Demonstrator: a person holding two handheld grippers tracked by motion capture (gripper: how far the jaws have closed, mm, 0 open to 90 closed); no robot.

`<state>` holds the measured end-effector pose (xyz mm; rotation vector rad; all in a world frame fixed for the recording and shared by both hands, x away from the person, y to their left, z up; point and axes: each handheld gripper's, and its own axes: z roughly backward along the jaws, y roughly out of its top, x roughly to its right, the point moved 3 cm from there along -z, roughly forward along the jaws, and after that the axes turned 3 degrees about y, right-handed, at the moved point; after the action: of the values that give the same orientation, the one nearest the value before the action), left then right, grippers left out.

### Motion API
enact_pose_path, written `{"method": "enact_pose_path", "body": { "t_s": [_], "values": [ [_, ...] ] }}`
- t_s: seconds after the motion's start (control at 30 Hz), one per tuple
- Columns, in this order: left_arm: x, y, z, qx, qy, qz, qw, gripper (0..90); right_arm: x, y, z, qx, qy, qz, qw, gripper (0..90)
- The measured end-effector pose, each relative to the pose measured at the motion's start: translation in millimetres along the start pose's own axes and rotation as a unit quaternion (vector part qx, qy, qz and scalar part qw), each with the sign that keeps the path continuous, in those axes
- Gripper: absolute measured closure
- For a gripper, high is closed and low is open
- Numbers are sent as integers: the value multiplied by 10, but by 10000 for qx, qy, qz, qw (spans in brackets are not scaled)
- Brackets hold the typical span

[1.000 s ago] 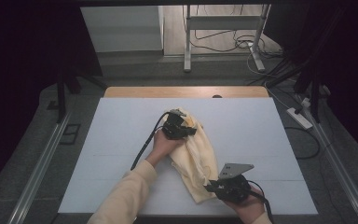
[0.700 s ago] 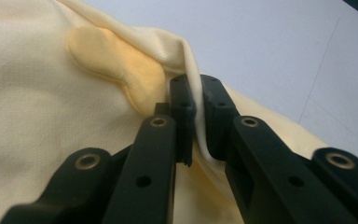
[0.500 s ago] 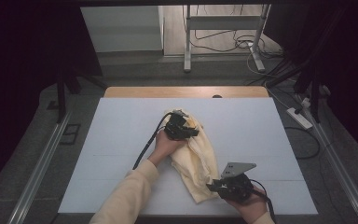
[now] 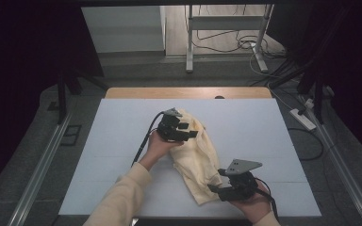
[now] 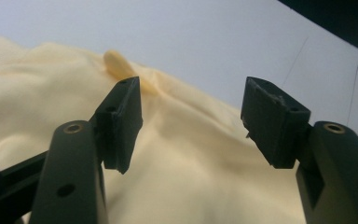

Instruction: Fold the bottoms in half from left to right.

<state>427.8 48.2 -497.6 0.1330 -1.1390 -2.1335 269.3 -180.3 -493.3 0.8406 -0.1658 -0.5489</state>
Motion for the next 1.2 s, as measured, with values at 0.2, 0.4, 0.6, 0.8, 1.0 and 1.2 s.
{"method": "enact_pose_path", "body": {
  "t_s": [0.2,0.4,0.6,0.8,1.0,1.2],
  "values": [
    [-34,-175,204,-8,260,-76,9996,386,15,103,36,103,-6,53,9999,334],
    [21,-269,365,-1,289,-158,9995,384,106,237,21,179,7,32,9998,334],
    [91,-351,494,-52,358,-274,9990,382,261,372,-34,231,-24,-76,9997,334],
    [124,-471,613,-132,361,-243,9990,361,407,437,-129,193,-121,-145,9996,334],
    [138,-604,723,-75,349,-145,9993,349,525,491,-207,135,-334,-227,9991,335],
    [120,-698,796,-69,352,-75,9993,347,646,617,-360,73,-434,-289,9986,341]
  ]
}}
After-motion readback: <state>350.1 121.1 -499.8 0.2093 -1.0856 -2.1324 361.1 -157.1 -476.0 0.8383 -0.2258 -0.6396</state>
